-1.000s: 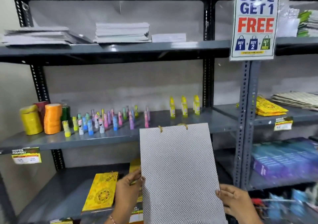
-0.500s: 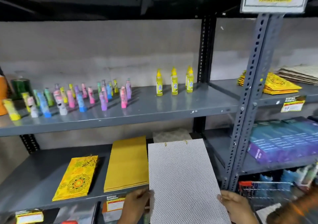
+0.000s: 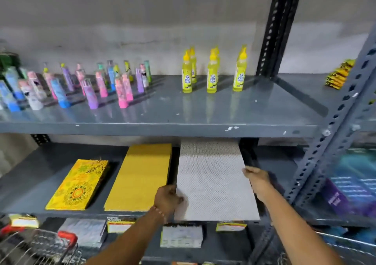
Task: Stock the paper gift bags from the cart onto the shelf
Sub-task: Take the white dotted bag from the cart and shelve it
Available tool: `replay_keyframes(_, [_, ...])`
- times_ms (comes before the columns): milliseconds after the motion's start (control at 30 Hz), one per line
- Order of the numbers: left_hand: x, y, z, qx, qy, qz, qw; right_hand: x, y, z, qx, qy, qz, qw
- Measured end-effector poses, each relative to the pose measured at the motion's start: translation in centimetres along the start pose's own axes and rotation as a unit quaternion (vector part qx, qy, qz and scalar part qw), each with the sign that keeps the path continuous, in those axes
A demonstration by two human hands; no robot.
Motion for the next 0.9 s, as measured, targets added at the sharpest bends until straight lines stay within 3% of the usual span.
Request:
replay_keyframes(300, [1.6, -2.2, 4.1, -0.066, 0.072, 0.013, 0.995, -3.6, -1.7, 1.8, 0.078, -0.003, -0.045, 0.996])
replay_keyframes(600, [1.5, -3.0, 5.2, -0.106, 0.049, 0.069, 0.991, -5.4, -3.1, 4.5, 0.1, 0.021, -0.084, 0.991])
replay_keyframes(700, [1.4, -3.5, 5.1, -0.067, 0.04, 0.056, 0.995, -6.2, -2.6, 4.5, 0.086, 0.028, -0.092, 0.992])
replay_keyframes(800, [2.7, -3.8, 4.9, 0.012, 0.018, 0.053, 0.998, -6.8, -1.8, 2.3, 0.129, 0.038, -0.058, 0.989])
replay_keyframes(900, [3.4, -3.5, 3.8, 0.078, -0.046, 0.184, 0.979, -9.1, -0.9, -0.5, 0.205, 0.035, -0.081, 0.975])
Point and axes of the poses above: each hand's wrist, its own z-axis towards the middle knuckle, its own y-axis out of the back of the hand, x = y × z, the point moved 8 cm from there along z, towards the middle knuckle, and after that the axes turned 3 degrees about -y, right-handed, at the moved point
